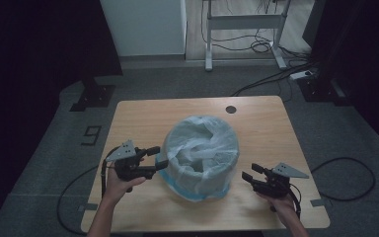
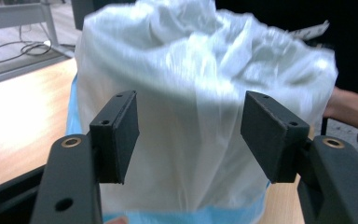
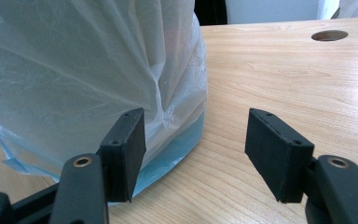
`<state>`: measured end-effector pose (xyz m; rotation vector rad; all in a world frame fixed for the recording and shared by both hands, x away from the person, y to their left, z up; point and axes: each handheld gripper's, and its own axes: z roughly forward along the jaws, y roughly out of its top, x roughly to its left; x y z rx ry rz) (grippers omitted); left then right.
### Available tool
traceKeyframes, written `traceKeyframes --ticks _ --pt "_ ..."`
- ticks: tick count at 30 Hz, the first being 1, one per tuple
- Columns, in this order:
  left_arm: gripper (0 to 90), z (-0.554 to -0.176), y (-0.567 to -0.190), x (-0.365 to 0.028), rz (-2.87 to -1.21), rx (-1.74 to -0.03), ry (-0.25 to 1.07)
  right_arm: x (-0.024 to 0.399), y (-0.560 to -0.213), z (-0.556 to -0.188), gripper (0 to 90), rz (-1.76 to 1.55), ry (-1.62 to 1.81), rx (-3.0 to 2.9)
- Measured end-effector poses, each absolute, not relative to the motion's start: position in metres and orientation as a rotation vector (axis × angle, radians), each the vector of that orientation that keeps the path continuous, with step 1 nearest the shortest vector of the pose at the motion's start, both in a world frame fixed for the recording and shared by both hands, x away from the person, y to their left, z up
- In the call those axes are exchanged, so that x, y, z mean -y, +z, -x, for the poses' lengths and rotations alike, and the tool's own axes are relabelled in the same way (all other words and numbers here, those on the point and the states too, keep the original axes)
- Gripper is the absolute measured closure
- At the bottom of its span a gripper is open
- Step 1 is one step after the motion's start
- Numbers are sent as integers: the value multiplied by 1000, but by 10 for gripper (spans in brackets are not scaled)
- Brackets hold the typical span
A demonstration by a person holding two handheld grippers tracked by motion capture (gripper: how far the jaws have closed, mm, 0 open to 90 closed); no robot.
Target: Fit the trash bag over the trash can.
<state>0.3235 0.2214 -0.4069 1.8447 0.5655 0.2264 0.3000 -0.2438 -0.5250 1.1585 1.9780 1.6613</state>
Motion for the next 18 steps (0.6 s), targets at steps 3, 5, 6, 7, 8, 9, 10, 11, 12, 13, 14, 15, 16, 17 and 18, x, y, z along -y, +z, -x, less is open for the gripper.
traceKeyframes --ticks 3,5,6,7,8,9,10,11,12,13,14,15,16,17,18 --pt "364 -328 -400 -219 -1819 -548 224 244 -525 -299 373 -1154 1658 -1978" --pt "363 -330 -398 -219 -1800 -542 222 245 -525 -299 373 -1156 1658 -1976" --pt "362 -331 -397 -219 -1793 -537 222 245 -525 -299 373 -1160 1659 -1974" --pt "361 -332 -396 -219 -1791 -535 221 246 -526 -299 373 -1164 1657 -1973" --pt "361 -333 -395 -219 -1791 -533 218 246 -526 -299 373 -1168 1655 -1974" --pt "362 -335 -394 -218 -1788 -532 210 246 -527 -300 373 -1172 1653 -1973" --pt "362 -338 -392 -218 -1789 -525 198 246 -528 -300 373 -1175 1652 -1973" --pt "362 -341 -391 -218 -1789 -519 185 246 -528 -300 374 -1176 1650 -1974" --pt "363 -343 -389 -218 -1783 -511 172 245 -528 -300 373 -1179 1648 -1977" --pt "364 -346 -387 -217 -1781 -505 158 245 -529 -300 374 -1177 1647 -1979" --pt "364 -349 -386 -216 -1777 -496 143 244 -529 -300 373 -1177 1646 -1983" --pt "364 -352 -384 -215 -1775 -488 128 244 -529 -300 373 -1174 1643 -1986" --pt "365 -355 -382 -214 -1772 -482 122 244 -529 -301 373 -1173 1641 -1988" --pt "366 -357 -380 -212 -1777 -476 115 244 -529 -301 373 -1173 1639 -1990" --pt "368 -360 -378 -210 -1781 -465 106 244 -529 -301 373 -1174 1638 -1990"
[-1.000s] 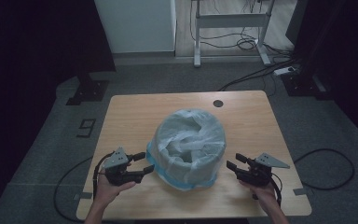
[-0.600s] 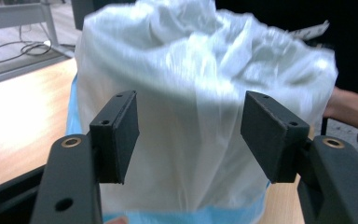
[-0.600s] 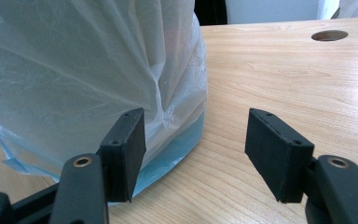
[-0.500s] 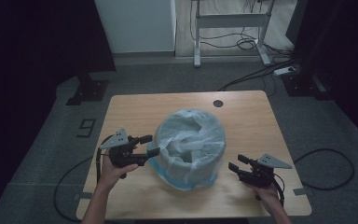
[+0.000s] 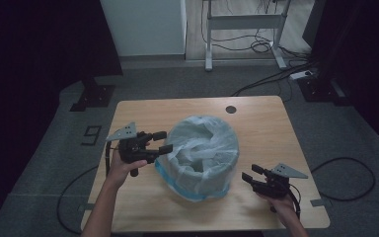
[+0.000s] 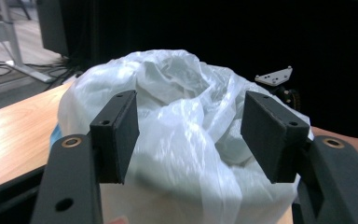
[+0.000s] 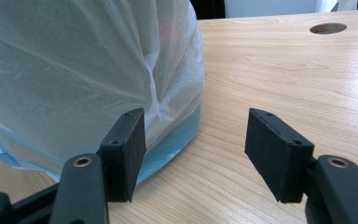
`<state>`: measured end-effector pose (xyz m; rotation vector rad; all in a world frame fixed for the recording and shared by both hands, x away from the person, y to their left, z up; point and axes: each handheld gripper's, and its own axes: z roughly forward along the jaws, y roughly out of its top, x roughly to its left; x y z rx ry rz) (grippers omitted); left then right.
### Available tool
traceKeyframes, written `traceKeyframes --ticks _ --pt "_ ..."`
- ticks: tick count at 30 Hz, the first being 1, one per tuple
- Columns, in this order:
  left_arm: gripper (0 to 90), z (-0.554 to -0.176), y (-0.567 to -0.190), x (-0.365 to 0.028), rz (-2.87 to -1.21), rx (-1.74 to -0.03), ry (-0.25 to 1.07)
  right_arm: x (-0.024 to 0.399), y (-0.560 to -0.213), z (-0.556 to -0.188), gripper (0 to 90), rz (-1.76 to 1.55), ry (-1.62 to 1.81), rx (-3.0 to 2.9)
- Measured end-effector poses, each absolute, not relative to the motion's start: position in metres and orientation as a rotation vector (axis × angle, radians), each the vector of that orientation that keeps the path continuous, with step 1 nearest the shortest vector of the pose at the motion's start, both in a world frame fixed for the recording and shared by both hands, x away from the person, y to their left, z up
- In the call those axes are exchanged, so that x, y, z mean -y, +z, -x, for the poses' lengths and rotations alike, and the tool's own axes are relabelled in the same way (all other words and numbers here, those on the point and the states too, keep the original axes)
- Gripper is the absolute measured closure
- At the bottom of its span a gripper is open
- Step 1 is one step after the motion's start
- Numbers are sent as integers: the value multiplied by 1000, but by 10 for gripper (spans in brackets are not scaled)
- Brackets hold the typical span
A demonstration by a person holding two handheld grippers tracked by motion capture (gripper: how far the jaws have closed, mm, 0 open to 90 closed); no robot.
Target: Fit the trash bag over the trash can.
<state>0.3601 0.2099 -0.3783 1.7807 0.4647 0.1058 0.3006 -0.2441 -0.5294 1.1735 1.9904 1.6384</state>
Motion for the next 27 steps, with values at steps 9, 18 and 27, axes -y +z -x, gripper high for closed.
traceKeyframes --ticks 9,18,27 --pt "370 -381 -363 -180 -1831 -417 44 249 -530 -301 378 -1194 1637 -1974" --pt "371 -390 -358 -136 -1953 -362 31 247 -532 -300 390 -1187 1630 -1993" --pt "370 -399 -354 -113 -1980 -334 -4 248 -532 -301 392 -1190 1633 -1989"
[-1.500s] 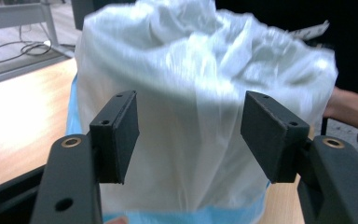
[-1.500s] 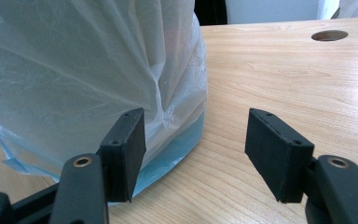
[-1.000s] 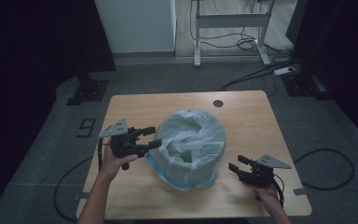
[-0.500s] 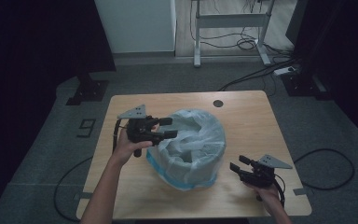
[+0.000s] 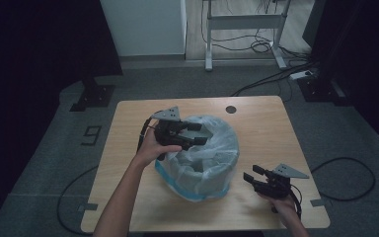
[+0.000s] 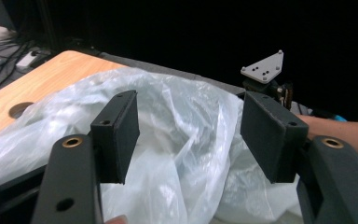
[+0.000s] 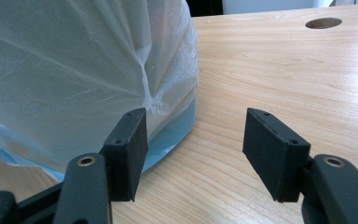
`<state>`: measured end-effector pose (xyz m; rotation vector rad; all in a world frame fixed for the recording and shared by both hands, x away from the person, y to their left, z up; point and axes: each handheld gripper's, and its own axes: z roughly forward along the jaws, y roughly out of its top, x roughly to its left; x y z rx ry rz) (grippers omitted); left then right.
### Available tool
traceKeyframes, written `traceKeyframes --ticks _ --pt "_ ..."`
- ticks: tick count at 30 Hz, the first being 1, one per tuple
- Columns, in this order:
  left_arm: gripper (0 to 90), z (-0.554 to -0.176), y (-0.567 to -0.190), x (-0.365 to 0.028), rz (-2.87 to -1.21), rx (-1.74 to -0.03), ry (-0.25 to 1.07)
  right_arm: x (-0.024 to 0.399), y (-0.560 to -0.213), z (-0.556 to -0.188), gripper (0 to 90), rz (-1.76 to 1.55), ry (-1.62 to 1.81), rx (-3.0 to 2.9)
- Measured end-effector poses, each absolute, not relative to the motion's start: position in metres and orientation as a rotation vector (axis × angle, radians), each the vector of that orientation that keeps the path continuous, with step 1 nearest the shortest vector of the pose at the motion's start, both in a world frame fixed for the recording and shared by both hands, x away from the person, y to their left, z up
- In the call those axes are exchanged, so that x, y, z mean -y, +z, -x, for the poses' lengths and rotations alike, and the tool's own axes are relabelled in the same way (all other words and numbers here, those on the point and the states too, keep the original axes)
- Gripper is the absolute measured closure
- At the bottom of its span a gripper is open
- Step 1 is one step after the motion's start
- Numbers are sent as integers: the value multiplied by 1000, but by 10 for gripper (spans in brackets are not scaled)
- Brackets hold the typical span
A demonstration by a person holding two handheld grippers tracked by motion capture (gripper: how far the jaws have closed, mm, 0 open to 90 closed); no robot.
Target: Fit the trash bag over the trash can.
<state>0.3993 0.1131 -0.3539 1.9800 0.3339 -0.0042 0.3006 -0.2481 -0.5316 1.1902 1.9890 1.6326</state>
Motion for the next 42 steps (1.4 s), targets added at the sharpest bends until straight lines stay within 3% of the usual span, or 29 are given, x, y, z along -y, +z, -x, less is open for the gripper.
traceKeyframes --ticks 19,34,42 --pt "388 -412 -339 -73 -2143 -297 -24 249 -533 -301 392 -1199 1627 -1994" --pt "492 -420 -361 -30 -2481 -365 30 249 -533 -301 405 -1207 1624 -1986" --pt "490 -416 -370 -16 -2593 -341 75 248 -532 -301 404 -1201 1621 -1992"
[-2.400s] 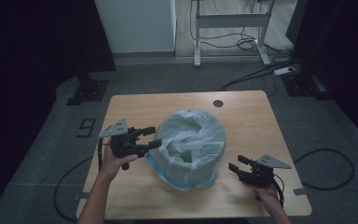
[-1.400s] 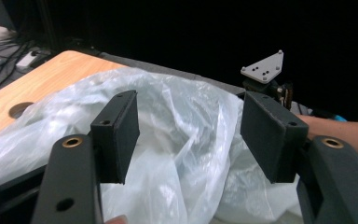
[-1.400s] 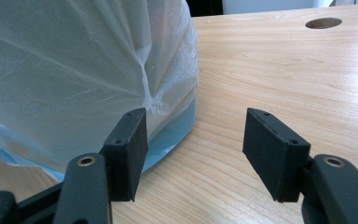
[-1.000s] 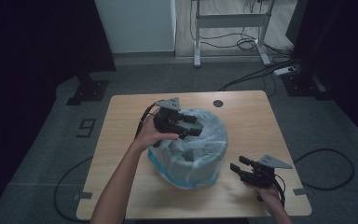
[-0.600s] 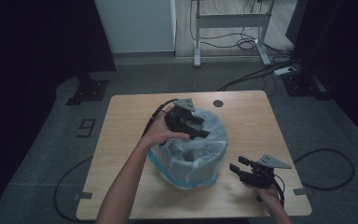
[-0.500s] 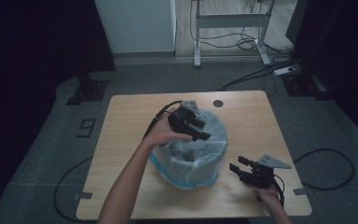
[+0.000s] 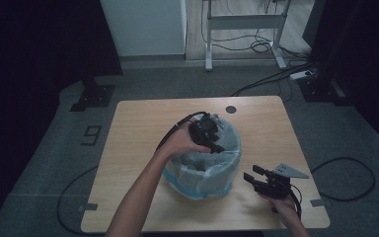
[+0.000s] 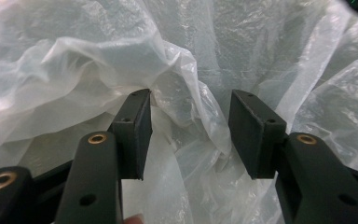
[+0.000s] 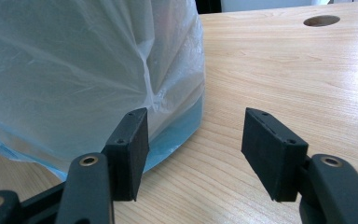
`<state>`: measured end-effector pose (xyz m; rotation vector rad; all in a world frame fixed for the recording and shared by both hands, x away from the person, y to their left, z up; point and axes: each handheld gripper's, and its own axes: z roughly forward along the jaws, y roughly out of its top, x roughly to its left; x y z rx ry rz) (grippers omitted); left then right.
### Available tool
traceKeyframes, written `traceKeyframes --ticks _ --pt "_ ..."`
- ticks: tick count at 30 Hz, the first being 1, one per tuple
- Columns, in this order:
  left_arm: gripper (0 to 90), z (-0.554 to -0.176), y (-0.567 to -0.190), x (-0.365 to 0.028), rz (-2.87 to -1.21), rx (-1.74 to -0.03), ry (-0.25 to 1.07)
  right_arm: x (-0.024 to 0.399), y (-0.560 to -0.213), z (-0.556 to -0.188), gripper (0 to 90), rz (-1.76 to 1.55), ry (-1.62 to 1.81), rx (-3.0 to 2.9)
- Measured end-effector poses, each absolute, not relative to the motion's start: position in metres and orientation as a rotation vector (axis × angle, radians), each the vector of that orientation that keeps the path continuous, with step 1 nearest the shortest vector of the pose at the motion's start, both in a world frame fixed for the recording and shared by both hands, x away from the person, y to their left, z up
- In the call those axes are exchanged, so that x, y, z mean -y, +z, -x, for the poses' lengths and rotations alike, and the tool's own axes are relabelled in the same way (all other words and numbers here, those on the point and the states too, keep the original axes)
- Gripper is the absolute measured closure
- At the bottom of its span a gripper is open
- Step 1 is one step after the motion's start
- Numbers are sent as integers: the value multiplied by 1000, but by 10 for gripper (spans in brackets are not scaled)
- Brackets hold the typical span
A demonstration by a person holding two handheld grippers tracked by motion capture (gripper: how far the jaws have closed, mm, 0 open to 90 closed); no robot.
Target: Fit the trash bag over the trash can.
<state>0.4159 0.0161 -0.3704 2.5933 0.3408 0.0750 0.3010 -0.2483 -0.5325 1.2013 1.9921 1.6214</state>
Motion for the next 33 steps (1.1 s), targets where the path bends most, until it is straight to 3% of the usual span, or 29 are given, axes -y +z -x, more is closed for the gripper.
traceKeyframes --ticks 9,17,24,33 --pt "438 -414 -373 -13 -2620 -335 114 250 -532 -301 404 -1202 1618 -1992" --pt "420 -410 -343 -51 -2457 -345 107 251 -533 -301 403 -1202 1610 -1990" --pt "426 -408 -344 -80 -2457 -399 123 252 -533 -302 403 -1207 1606 -1987" --pt "565 -411 -357 -93 -2544 -493 129 252 -533 -302 407 -1201 1592 -1985"
